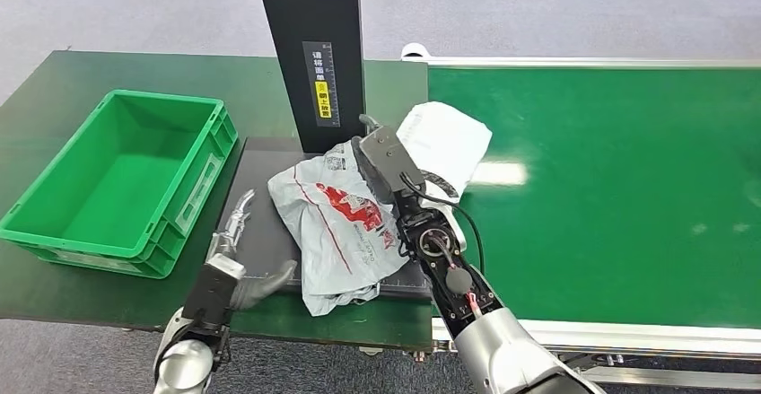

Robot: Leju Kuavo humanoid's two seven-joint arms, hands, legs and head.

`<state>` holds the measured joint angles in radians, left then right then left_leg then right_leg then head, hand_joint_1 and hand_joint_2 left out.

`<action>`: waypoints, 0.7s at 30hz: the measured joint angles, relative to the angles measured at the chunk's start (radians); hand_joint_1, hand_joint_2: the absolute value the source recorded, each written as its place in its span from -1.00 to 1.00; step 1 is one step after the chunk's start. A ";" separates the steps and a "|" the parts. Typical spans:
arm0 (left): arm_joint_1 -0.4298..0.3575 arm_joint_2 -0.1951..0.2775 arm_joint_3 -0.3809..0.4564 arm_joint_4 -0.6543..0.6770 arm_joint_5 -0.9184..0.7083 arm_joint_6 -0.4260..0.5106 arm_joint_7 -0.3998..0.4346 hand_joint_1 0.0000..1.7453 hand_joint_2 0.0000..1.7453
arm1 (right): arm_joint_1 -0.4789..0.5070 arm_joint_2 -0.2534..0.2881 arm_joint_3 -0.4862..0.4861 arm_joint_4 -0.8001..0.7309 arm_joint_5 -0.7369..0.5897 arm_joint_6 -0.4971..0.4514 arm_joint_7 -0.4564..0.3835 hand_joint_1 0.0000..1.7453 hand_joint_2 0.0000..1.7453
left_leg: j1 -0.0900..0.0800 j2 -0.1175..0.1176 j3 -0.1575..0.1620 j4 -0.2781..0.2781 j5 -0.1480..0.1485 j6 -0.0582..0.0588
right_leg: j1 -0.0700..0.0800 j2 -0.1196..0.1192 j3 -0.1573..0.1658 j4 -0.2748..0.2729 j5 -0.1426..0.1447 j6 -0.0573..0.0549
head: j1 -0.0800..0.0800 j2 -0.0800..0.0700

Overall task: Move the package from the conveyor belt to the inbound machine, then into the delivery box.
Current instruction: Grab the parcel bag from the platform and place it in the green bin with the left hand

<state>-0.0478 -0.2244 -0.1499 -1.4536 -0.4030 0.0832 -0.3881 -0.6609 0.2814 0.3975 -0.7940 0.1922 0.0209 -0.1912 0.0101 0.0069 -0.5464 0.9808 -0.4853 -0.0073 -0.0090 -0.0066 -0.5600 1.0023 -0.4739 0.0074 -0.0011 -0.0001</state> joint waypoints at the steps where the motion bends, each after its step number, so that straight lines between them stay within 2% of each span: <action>1: -0.016 0.001 -0.013 0.039 -0.053 0.043 0.008 -1.00 1.00 | 0.030 -0.007 -0.004 -0.056 0.005 -0.019 0.003 -1.00 -1.00 | 0.000 -0.001 0.000 0.000 0.000 0.000 | 0.000 -0.001 0.000 0.000 0.000 0.000 | 0.000 0.000; 2: -0.035 0.002 -0.025 0.081 -0.115 0.096 0.014 -1.00 1.00 | 0.062 -0.015 -0.009 -0.114 0.011 -0.037 0.005 -1.00 -1.00 | 0.000 -0.001 0.000 0.000 0.000 0.000 | 0.000 -0.001 0.000 0.000 0.000 0.000 | 0.000 0.000; 6: -0.112 0.010 -0.057 0.263 -0.336 0.286 0.036 -1.00 1.00 | 0.179 -0.043 -0.027 -0.345 0.023 -0.061 -0.002 -1.00 1.00 | 0.000 -0.001 0.000 0.000 0.000 0.000 | 0.000 -0.001 0.000 0.000 0.000 0.000 | 0.000 0.000; 13: -0.219 0.007 -0.085 0.531 -0.482 0.364 0.048 -1.00 1.00 | 0.319 -0.074 -0.060 -0.643 0.023 -0.101 -0.042 -1.00 1.00 | 0.000 -0.001 0.000 0.000 0.000 0.000 | 0.000 -0.001 0.001 0.000 0.000 0.000 | 0.000 0.000; 14: -0.232 0.005 -0.088 0.555 -0.495 0.372 0.053 -0.82 1.00 | 0.331 -0.076 -0.066 -0.666 0.023 -0.103 -0.044 -1.00 1.00 | 0.000 -0.001 0.000 0.000 0.000 0.000 | 0.000 -0.001 0.001 0.000 0.000 0.000 | 0.000 0.000; 17: -0.266 0.000 -0.102 0.609 -0.542 0.395 0.078 0.65 1.00 | 0.355 -0.081 -0.079 -0.709 0.021 -0.103 -0.047 -1.00 1.00 | 0.000 -0.002 0.001 0.000 0.000 0.000 | 0.000 -0.002 0.003 0.000 0.000 0.000 | 0.000 0.000; 18: -0.275 -0.002 -0.107 0.623 -0.561 0.405 0.090 0.97 1.00 | 0.360 -0.082 -0.082 -0.717 0.018 -0.100 -0.048 -1.00 1.00 | 0.000 -0.001 0.002 0.000 0.000 0.000 | 0.000 -0.002 0.004 0.000 0.000 0.000 | 0.000 0.000; 21: -0.294 -0.004 -0.121 0.659 -0.624 0.445 0.127 1.00 1.00 | 0.369 -0.084 -0.092 -0.728 0.006 -0.077 -0.049 -1.00 1.00 | 0.000 -0.001 0.003 0.000 0.001 0.000 | 0.000 -0.001 0.004 0.000 0.001 0.000 | 0.000 0.000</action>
<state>-0.3415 -0.2279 -0.2711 -0.7948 -1.0271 0.5284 -0.2616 -0.2921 0.1976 0.3060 -1.5216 0.1978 -0.0563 -0.2398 0.0100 0.0058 -0.5439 0.9805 -0.4847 -0.0072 -0.0092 -0.0080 -0.5559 1.0020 -0.4728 0.0072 -0.0013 0.0000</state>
